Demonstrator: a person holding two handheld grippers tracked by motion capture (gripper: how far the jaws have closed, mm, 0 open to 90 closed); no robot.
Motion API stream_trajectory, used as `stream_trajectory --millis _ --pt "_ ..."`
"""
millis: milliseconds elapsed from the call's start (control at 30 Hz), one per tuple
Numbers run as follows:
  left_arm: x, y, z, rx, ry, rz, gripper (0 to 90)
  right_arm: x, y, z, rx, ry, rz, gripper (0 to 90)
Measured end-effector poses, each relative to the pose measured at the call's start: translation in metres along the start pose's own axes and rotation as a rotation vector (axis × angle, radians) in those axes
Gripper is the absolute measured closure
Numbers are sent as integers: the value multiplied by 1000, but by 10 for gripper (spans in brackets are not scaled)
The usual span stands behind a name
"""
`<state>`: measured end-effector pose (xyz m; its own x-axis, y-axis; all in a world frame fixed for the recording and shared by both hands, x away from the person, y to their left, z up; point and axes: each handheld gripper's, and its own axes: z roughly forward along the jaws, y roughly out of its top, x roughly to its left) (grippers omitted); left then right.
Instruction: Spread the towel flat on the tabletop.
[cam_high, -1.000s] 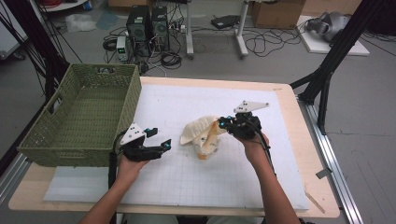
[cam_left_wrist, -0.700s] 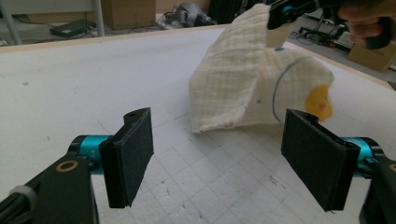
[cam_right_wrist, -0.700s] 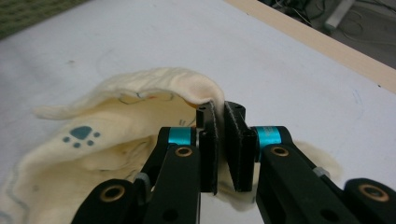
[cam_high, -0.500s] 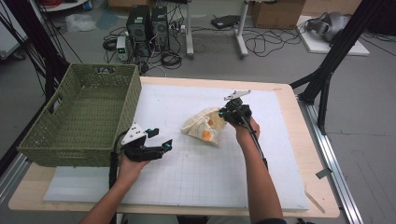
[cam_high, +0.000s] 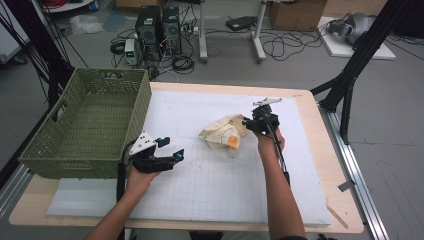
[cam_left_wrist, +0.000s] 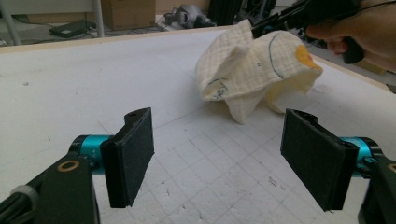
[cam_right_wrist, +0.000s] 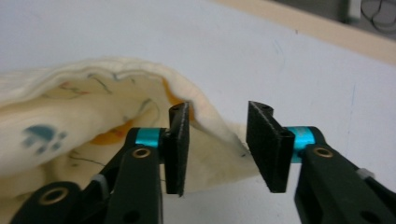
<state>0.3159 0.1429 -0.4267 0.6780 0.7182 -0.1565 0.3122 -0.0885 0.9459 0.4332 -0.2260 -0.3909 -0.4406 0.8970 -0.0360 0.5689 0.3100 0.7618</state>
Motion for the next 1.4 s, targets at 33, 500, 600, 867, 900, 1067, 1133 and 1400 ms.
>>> stream_trajectory --millis 33,500,600,867,900,1067,1133,1400 --pt "0 0 0 1 1 0 259 1 0 -6 -12 19 -8 540" --pt "-1 1 0 1 4 6 260 47 -22 -13 -25 299 -93 446" --pt "0 1 -1 -3 8 4 260 58 -23 4 -4 345 -84 430" --pt "2 1 -2 -7 15 4 260 85 -32 41 69 381 -73 439" --pt "2 1 -2 -6 14 4 261 88 -32 42 69 372 -80 468" --pt "3 1 -3 -8 18 0 261 92 -34 37 69 379 -128 795" --pt "4 1 -3 -9 18 -1 261 96 -34 32 82 382 -156 800" --pt "3 2 -3 -15 19 1 271 104 -43 -1 102 441 -209 802"
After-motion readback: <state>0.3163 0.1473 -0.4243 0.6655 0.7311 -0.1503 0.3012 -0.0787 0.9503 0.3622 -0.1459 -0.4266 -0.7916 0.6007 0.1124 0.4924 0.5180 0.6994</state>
